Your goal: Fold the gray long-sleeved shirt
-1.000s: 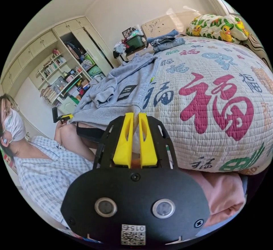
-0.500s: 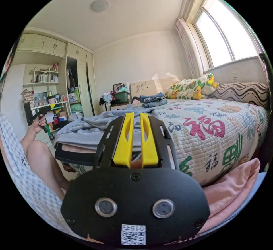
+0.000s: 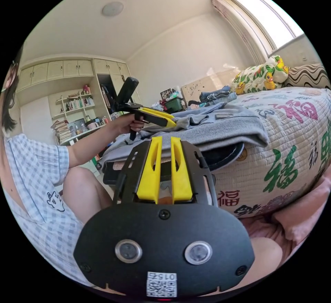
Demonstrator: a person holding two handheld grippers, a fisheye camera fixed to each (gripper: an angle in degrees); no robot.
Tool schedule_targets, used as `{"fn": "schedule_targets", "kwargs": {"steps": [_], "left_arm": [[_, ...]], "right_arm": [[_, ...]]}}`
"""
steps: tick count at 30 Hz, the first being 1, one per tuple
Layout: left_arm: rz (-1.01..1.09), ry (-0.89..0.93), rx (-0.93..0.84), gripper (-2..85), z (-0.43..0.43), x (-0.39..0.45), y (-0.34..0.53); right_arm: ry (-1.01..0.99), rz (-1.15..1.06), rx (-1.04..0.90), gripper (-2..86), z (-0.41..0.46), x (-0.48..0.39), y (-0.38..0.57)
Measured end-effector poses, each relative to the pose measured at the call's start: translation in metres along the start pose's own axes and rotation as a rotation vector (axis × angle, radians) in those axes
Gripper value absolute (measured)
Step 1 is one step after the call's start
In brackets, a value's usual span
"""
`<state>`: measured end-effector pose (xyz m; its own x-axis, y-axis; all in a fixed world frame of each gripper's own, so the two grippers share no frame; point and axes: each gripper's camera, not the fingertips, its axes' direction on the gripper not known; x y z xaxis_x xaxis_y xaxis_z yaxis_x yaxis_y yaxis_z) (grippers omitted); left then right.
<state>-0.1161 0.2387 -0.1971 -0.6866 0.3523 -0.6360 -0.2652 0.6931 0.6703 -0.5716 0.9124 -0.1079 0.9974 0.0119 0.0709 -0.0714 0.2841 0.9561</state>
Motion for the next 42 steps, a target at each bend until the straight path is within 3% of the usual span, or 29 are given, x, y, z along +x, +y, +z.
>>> {"fn": "schedule_targets", "kwargs": {"steps": [7, 12, 17, 23, 29, 32, 36, 39, 42], "left_arm": [[-0.037, -0.054, -0.011, 13.1, 0.0, -0.015, -0.032], [-0.028, 0.048, -0.027, 10.3, 0.007, -0.031, -0.05], [-0.062, 0.149, -0.037, 8.7, 0.014, -0.052, -0.062], [-0.038, 0.128, -0.029, 7.8, 0.014, -0.045, -0.065], [0.016, 0.042, -0.003, 7.7, 0.01, -0.019, -0.056], [0.049, -0.006, 0.018, 9.0, 0.005, 0.0, -0.047], [0.072, -0.003, 0.002, 11.6, 0.009, 0.021, -0.038], [0.04, -0.094, 0.008, 10.7, 0.013, 0.033, -0.028], [0.016, -0.205, 0.087, 8.1, -0.001, 0.043, -0.009]], "right_arm": [[-0.06, 0.05, -0.04, 5.4, 0.021, 0.017, 0.021], [-0.101, 0.052, -0.047, 5.5, 0.039, 0.016, 0.032], [0.005, -0.036, -0.039, 6.0, 0.04, 0.01, 0.015], [0.2, -0.092, 0.03, 7.7, 0.04, 0.025, -0.046], [0.262, -0.128, -0.387, 9.1, 0.134, 0.05, -0.094], [0.19, -0.092, -0.615, 7.0, 0.178, 0.068, -0.097], [0.052, -0.11, -0.545, 0.9, 0.17, 0.055, -0.118], [-0.094, -0.086, -0.416, 0.5, 0.159, 0.04, -0.142], [-0.093, -0.149, -0.357, 1.2, 0.162, 0.016, -0.154]]}}
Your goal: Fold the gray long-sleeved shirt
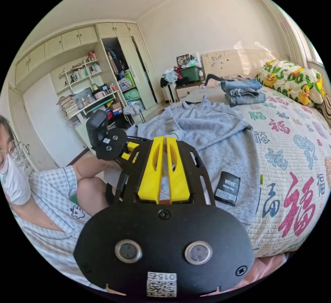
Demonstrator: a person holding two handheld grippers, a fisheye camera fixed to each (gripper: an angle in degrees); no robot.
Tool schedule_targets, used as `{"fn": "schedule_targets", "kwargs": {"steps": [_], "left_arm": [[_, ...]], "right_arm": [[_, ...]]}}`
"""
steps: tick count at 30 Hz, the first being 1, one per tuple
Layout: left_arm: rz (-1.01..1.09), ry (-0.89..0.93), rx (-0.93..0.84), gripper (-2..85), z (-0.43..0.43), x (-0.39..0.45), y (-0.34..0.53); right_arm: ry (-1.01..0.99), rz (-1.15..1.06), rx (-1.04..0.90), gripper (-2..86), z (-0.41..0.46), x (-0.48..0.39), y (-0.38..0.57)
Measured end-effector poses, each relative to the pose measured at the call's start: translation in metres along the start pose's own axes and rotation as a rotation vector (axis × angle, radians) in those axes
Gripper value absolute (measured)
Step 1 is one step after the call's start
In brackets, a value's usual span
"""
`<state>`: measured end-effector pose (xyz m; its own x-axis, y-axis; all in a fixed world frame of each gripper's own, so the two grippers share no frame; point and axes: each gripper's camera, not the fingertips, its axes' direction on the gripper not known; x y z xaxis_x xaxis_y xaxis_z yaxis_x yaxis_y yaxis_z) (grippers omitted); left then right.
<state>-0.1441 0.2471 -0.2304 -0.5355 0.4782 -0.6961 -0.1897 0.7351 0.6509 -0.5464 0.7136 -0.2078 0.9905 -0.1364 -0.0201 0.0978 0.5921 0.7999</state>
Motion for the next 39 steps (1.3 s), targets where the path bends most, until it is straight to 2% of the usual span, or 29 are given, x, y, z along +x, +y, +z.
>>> {"fn": "schedule_targets", "kwargs": {"steps": [3, 6, 8, 10, 12, 15, 16, 18, 20, 21, 22, 23, 24, 25, 26, 27, 28, 30, 32, 33, 35, 38, 39], "left_arm": [[-0.019, -0.049, 0.072, 5.7, -0.035, -0.006, 0.023], [-0.162, -0.148, 0.238, 4.5, -0.095, -0.035, 0.067], [-0.307, -0.142, 0.37, 4.2, -0.134, -0.063, 0.117], [-0.397, -0.109, 0.414, 4.2, -0.145, -0.078, 0.15], [-0.455, -0.091, 0.442, 4.3, -0.147, -0.084, 0.177], [-0.472, -0.068, 0.437, 4.5, -0.139, -0.079, 0.203], [-0.465, -0.058, 0.429, 4.5, -0.135, -0.075, 0.211], [-0.47, -0.051, 0.433, 4.3, -0.135, -0.072, 0.228], [-0.505, -0.039, 0.498, 4.0, -0.154, -0.077, 0.263], [-0.5, -0.063, 0.505, 3.9, -0.163, -0.079, 0.274], [-0.522, -0.211, 0.479, 3.9, -0.186, -0.086, 0.297], [-0.611, -0.429, 0.459, 4.2, -0.216, -0.101, 0.33], [-0.671, -0.531, 0.46, 4.5, -0.232, -0.11, 0.349], [-0.811, -0.722, 0.448, 5.2, -0.261, -0.131, 0.393], [-0.984, -0.875, 0.385, 6.2, -0.284, -0.153, 0.442], [-1.069, -0.911, 0.34, 6.8, -0.292, -0.163, 0.468], [-1.212, -0.904, 0.273, 8.1, -0.302, -0.174, 0.519], [-1.273, -0.803, 0.298, 9.1, -0.303, -0.16, 0.584], [-1.232, -0.621, 0.351, 8.9, -0.28, -0.117, 0.635], [-1.208, -0.546, 0.356, 8.8, -0.269, -0.106, 0.642], [-1.102, -0.214, 0.367, 9.1, -0.216, -0.052, 0.652], [-0.999, 0.084, 0.453, 9.3, -0.168, 0.019, 0.651], [-0.983, 0.125, 0.47, 9.3, -0.161, 0.03, 0.65]], "right_arm": [[0.064, -0.044, 0.099, 4.3, -0.001, -0.017, -0.001], [0.102, -0.163, 0.103, 7.9, 0.014, -0.043, 0.008], [0.042, -0.293, 0.0, 9.2, 0.043, -0.07, 0.009], [-0.074, -0.457, -0.197, 13.2, 0.099, -0.116, 0.004], [-0.08, -0.542, -0.358, 14.8, 0.146, -0.145, -0.002], [0.065, -0.626, -0.469, 11.0, 0.204, -0.16, -0.008], [0.036, -0.61, -0.484, 7.5, 0.209, -0.157, -0.018], [0.071, -0.591, -0.444, 2.3, 0.202, -0.146, -0.037], [0.09, -0.522, -0.411, 1.3, 0.179, -0.118, -0.066], [0.226, -0.486, -0.358, 1.0, 0.154, -0.088, -0.091], [0.455, -0.403, -0.29, 1.0, 0.121, -0.042, -0.119], [0.584, -0.334, -0.238, 1.1, 0.099, -0.012, -0.135], [0.805, -0.149, -0.131, 1.8, 0.05, 0.05, -0.162], [0.969, 0.082, -0.029, 2.6, -0.004, 0.111, -0.176], [1.026, 0.195, 0.007, 3.2, -0.031, 0.137, -0.176], [1.082, 0.437, 0.061, 4.3, -0.079, 0.18, -0.165], [1.042, 0.588, 0.133, 5.4, -0.116, 0.206, -0.142], [0.88, 0.625, 0.188, 8.1, -0.14, 0.225, -0.111], [0.757, 0.543, 0.104, 9.2, -0.131, 0.231, -0.095], [0.652, 0.468, 0.017, 10.8, -0.115, 0.225, -0.087], [0.486, 0.347, -0.113, 12.8, -0.091, 0.203, -0.071], [0.325, 0.214, -0.221, 14.3, -0.075, 0.159, -0.034], [0.284, 0.201, -0.243, 15.0, -0.078, 0.148, -0.019]]}}
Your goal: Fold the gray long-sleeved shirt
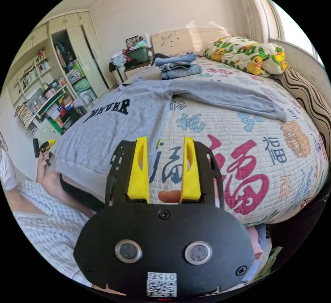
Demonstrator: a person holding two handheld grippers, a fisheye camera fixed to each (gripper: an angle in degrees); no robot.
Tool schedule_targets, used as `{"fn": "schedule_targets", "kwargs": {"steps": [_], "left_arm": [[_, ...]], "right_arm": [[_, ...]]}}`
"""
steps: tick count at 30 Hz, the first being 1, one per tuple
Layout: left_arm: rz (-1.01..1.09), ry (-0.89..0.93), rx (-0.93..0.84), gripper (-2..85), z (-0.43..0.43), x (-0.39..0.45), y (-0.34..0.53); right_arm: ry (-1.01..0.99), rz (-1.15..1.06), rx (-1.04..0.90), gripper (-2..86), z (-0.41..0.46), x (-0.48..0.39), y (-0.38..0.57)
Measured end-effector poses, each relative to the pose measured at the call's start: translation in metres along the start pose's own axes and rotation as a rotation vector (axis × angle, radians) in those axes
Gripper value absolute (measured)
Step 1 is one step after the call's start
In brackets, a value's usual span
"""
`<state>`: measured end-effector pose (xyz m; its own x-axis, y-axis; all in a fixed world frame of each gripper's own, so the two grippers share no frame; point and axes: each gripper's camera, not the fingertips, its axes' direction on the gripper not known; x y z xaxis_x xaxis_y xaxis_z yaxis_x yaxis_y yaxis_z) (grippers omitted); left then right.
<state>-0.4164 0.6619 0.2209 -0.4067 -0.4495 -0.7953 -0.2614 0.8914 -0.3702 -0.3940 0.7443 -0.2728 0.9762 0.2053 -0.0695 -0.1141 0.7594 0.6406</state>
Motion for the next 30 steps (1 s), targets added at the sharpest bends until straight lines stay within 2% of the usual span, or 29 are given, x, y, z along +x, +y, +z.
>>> {"fn": "schedule_targets", "kwargs": {"steps": [2, 4, 6, 10, 14, 20, 26, 30], "left_arm": [[0.025, 0.094, -0.057, 9.3, 0.018, 0.017, 0.031], [0.056, 0.078, -0.129, 9.7, 0.034, 0.03, 0.046], [0.092, 0.038, -0.211, 10.3, 0.054, 0.038, 0.054], [0.079, 0.034, -0.213, 9.2, 0.064, 0.038, 0.063], [0.079, -0.031, -0.227, 1.8, 0.061, 0.038, 0.07], [0.138, -0.091, -0.109, -0.2, 0.004, 0.069, 0.092], [0.082, -0.145, -0.235, 1.1, 0.036, 0.054, 0.111], [0.082, -0.086, -0.207, 7.3, 0.032, 0.054, 0.123]], "right_arm": [[-0.08, 0.005, -0.008, 14.9, -0.007, 0.0, 0.026], [-0.216, 0.008, -0.057, 13.7, -0.013, 0.007, 0.055], [-0.26, 0.006, -0.04, 12.5, -0.02, 0.011, 0.072], [-0.355, 0.029, -0.025, 8.6, -0.034, 0.028, 0.094], [-0.351, 0.042, -0.001, 5.8, -0.052, 0.035, 0.114], [-0.256, 0.002, 0.011, 4.7, -0.084, 0.024, 0.153], [-0.189, 0.014, -0.019, 7.0, -0.059, 0.015, 0.192], [-0.078, -0.067, 0.16, 10.6, -0.091, -0.02, 0.235]]}}
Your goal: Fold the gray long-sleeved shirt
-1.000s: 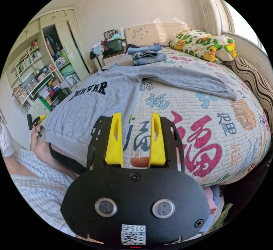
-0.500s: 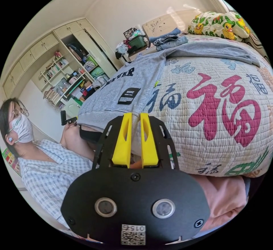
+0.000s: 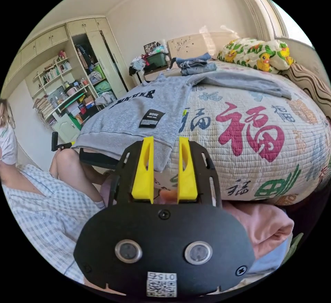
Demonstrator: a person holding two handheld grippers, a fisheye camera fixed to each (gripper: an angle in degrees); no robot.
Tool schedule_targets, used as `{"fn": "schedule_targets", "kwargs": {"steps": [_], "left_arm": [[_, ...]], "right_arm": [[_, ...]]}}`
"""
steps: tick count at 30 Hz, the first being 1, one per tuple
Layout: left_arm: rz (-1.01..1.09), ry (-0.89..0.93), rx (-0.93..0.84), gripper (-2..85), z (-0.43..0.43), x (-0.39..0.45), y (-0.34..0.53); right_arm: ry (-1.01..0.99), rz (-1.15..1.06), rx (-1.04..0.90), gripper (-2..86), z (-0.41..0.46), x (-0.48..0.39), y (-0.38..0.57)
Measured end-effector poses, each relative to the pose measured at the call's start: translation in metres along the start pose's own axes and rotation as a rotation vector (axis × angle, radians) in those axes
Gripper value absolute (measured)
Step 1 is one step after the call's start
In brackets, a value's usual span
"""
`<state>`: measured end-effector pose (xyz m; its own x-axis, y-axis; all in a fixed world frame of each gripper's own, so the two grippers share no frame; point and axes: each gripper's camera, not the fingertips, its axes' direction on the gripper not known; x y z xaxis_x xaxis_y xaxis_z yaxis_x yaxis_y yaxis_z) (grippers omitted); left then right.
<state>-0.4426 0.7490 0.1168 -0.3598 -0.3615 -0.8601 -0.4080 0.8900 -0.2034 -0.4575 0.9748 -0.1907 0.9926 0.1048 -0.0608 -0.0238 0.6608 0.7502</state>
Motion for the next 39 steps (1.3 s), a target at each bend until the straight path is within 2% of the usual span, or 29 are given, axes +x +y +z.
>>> {"fn": "schedule_targets", "kwargs": {"steps": [2, 6, 9, 14, 15, 16, 17, 18, 20, 22, 24, 28, 31, 35, 39], "left_arm": [[-0.009, 0.04, 0.039, 8.1, 0.004, -0.003, -0.003], [-0.02, 0.156, -0.011, 5.2, 0.03, -0.005, -0.013], [-0.001, 0.11, 0.003, 1.6, 0.023, 0.004, -0.008], [0.017, 0.036, 0.079, -0.5, -0.03, 0.023, 0.011], [0.012, 0.003, 0.079, -0.6, -0.034, 0.025, 0.013], [0.004, -0.109, 0.08, -0.6, -0.042, 0.028, 0.017], [-0.01, -0.161, 0.094, -0.6, -0.049, 0.027, 0.023], [-0.024, -0.139, 0.108, -0.6, -0.053, 0.024, 0.025], [-0.056, 0.042, 0.16, -0.1, -0.057, 0.016, 0.03], [-0.056, 0.054, 0.164, 1.2, -0.052, 0.019, 0.025], [-0.048, 0.049, 0.151, 8.4, -0.041, 0.025, 0.013], [0.051, 0.029, 0.05, 11.5, -0.008, 0.055, -0.024], [0.044, -0.058, 0.039, 9.3, -0.003, 0.066, -0.036], [0.016, 0.04, 0.059, 3.8, -0.017, 0.065, -0.036], [0.028, 0.028, 0.146, 1.8, -0.045, 0.081, -0.039]], "right_arm": [[0.016, -0.085, 0.056, 11.0, -0.008, -0.029, 0.013], [-0.086, -0.318, -0.016, 13.1, 0.03, -0.102, 0.035], [-0.095, -0.43, -0.035, 12.2, 0.067, -0.143, 0.056], [-0.006, -0.484, -0.172, 8.1, 0.116, -0.166, 0.087], [0.056, -0.516, -0.169, 5.7, 0.122, -0.173, 0.097], [0.101, -0.543, -0.171, 2.5, 0.126, -0.179, 0.106], [0.115, -0.548, -0.176, 0.9, 0.128, -0.182, 0.109], [0.133, -0.55, -0.178, 0.3, 0.129, -0.186, 0.114], [0.146, -0.562, -0.176, 0.0, 0.129, -0.191, 0.12], [0.132, -0.544, -0.148, 0.9, 0.123, -0.192, 0.125], [0.114, -0.525, -0.114, 3.9, 0.118, -0.193, 0.129], [0.091, -0.563, -0.105, 11.4, 0.119, -0.207, 0.134], [0.141, -0.566, -0.077, 9.8, 0.127, -0.214, 0.131], [0.19, -0.594, -0.077, 0.6, 0.128, -0.221, 0.126], [0.108, -0.545, -0.07, -0.8, 0.102, -0.216, 0.104]]}}
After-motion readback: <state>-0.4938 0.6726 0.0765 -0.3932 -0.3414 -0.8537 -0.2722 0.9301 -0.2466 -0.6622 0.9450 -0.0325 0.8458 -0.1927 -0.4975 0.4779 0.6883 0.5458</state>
